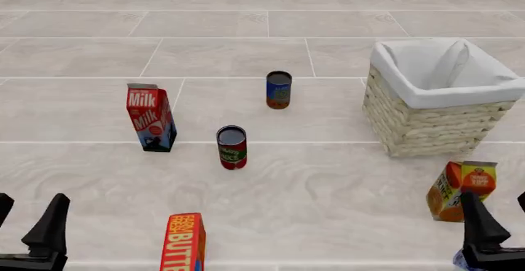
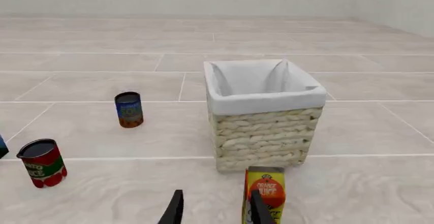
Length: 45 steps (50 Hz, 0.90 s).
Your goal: Pick the cream cheese and place it in the basket.
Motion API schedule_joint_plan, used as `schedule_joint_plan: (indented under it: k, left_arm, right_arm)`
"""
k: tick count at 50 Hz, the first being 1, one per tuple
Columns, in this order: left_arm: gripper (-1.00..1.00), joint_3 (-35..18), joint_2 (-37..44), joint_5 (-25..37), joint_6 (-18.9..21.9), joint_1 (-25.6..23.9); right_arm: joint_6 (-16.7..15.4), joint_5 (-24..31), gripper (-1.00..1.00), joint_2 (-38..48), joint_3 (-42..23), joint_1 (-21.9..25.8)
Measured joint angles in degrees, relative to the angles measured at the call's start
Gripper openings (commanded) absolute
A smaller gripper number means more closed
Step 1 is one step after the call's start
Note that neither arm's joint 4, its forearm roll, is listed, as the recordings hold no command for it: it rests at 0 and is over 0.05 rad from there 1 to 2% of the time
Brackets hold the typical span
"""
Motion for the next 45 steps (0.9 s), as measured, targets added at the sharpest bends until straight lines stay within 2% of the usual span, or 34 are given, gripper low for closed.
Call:
schedule_joint_plan:
  k: [10, 20, 29, 37, 45]
  left_arm:
    - [1.00, -0.1, 0.2, -0.1, 0.0, 0.0]
    - [1.00, -0.2, 0.3, -0.1, 0.0, 0.0]
    - [1.00, -0.2, 0.3, -0.1, 0.0, 0.0]
    - [1.00, -0.2, 0.3, -0.1, 0.0, 0.0]
    - [1.00, -0.2, 0.4, -0.1, 0.0, 0.0]
  right_arm:
    - [0.3, -1.4, 1.00, -1.9, 1.2, 1.1]
    - [0.3, -0.4, 1.00, -2.7, -0.4, 0.8]
    - [-0.3, 2.2, 1.00, -2.9, -3.5, 0.2]
    - [-2.3, 5.3, 1.00, -2.8, -6.6, -0.6]
    - [-3.0, 9.5, 1.00, -1.7, -11.7, -1.6]
